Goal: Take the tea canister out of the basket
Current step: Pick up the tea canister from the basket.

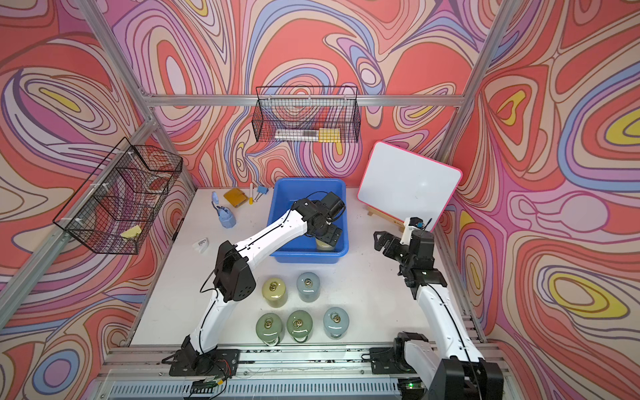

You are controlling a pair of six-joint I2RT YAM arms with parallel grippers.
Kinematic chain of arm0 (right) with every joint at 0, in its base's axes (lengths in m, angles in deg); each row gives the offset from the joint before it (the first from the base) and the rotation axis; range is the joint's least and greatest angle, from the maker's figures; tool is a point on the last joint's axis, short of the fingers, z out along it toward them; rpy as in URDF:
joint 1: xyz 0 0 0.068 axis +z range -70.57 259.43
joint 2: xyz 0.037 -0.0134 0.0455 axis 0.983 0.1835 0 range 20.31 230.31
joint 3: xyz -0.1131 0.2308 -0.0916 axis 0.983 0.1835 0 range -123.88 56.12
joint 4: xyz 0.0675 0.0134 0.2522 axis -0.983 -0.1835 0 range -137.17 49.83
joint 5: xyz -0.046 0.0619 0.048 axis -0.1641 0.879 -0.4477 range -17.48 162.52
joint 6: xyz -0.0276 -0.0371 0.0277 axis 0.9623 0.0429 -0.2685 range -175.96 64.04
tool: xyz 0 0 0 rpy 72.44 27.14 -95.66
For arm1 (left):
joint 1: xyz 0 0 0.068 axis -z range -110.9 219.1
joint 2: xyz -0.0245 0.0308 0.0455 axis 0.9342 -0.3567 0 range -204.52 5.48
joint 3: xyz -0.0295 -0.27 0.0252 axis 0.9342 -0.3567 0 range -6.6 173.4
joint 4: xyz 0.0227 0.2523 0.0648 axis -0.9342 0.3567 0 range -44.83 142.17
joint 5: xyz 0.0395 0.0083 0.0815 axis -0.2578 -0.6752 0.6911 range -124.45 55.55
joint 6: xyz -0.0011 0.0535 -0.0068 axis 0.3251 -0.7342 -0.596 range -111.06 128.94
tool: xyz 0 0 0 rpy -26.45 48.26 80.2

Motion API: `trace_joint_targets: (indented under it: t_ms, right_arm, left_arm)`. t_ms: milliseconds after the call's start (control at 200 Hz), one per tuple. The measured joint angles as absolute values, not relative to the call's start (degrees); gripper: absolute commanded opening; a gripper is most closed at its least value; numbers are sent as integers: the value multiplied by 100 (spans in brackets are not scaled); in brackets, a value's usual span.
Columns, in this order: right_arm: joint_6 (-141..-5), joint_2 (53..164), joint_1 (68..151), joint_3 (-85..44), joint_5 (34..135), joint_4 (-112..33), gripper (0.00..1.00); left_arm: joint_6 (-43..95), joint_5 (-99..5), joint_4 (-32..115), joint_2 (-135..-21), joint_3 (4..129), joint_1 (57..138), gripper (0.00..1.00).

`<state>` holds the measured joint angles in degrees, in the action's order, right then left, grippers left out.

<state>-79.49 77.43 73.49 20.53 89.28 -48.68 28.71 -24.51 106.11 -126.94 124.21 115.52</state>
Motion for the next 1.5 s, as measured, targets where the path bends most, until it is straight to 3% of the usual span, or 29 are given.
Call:
trace_joint_targets:
  t_ms: [581,1097,1157,1262,1502]
  right_arm:
    - [-7949,7743,7349,2057,8928,-4868,98]
    - [-7951,7743,7349,2068,8928,-4866,98]
    - [-7951,7743,7349,2072,8928,-4866,98]
    - [-7951,7743,7349,2079,8928,-4866,98]
    - [-7951,7750,7349,2081,8928,-4862,98]
  left_arm:
    - [2890,-2748,10522,-13072,12495,11510,91]
    - [2888,-2921,10360,-13234,12547,11320,74]
    - [2888,-2923,10347,-13236,12547,11309,75]
    - [2888,-2950,10343,-13238,12550,11296,85]
    - [2884,-2995,10299,-13262,12556,11287,90]
